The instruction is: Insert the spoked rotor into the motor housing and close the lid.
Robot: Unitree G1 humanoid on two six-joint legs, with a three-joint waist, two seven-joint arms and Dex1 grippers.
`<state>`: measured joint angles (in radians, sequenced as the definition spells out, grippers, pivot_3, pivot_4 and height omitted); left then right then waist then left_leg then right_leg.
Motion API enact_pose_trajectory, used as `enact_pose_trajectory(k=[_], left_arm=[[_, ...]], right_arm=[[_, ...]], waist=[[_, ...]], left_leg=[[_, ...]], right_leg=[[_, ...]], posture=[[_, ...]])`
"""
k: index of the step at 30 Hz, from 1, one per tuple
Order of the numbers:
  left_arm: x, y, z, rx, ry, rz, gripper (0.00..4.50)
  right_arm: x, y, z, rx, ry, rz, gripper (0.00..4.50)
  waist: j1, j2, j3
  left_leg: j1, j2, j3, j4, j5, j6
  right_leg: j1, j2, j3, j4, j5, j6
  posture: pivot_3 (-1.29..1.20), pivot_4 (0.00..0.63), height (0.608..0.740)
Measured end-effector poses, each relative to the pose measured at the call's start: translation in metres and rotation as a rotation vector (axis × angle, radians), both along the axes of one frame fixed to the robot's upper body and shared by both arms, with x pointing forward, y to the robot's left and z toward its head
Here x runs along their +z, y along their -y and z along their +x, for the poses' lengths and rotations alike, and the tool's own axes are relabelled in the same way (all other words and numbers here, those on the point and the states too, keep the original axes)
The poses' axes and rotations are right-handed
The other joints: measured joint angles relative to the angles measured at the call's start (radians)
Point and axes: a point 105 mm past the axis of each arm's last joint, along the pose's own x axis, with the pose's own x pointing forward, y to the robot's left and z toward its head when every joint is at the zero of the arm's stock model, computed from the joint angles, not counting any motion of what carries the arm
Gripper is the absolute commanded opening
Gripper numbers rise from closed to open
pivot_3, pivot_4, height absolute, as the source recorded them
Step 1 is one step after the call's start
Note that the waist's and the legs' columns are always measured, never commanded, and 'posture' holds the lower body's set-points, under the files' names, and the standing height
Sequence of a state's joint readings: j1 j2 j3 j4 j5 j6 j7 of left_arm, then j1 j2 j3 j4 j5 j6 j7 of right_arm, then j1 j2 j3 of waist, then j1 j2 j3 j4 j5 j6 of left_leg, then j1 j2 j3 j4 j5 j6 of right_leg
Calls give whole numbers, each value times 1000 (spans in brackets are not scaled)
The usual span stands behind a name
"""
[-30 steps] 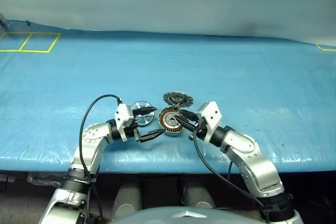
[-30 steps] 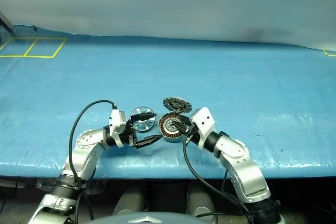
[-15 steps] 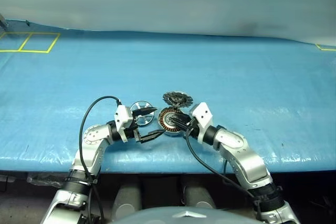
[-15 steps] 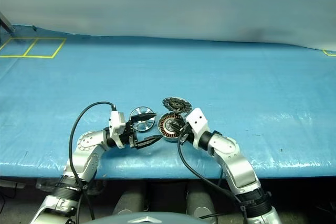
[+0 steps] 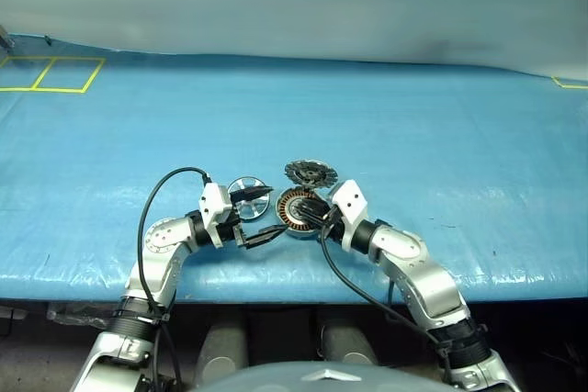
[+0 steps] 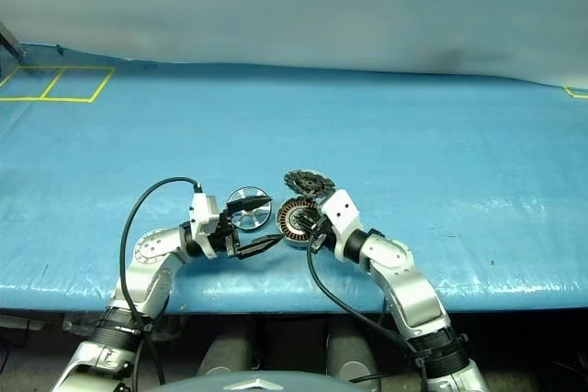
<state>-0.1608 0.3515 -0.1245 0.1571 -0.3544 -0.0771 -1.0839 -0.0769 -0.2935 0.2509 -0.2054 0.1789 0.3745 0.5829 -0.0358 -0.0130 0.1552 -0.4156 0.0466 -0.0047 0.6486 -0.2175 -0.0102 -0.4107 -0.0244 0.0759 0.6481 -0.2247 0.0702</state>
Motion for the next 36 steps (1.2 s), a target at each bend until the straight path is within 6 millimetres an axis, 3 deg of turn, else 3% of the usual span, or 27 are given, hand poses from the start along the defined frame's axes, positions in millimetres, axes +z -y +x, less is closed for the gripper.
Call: enact_pose_trajectory(k=[35,36], left_arm=[[-1,-2,2,15,3,21,4500],[-2,-2,2,15,4,25,4500]], right_arm=[[-1,-1,0,-8,15,-11,660],[-1,-1,0,-7,15,-11,1010]], waist=[[0,0,0],[0,0,0]], left_leg=[[0,0,0,0,0,0],[0,0,0,0,0,0]], right_leg=[[0,0,0,0,0,0],[0,0,0,0,0,0]], posture=[[0,150,740],[0,150,740]])
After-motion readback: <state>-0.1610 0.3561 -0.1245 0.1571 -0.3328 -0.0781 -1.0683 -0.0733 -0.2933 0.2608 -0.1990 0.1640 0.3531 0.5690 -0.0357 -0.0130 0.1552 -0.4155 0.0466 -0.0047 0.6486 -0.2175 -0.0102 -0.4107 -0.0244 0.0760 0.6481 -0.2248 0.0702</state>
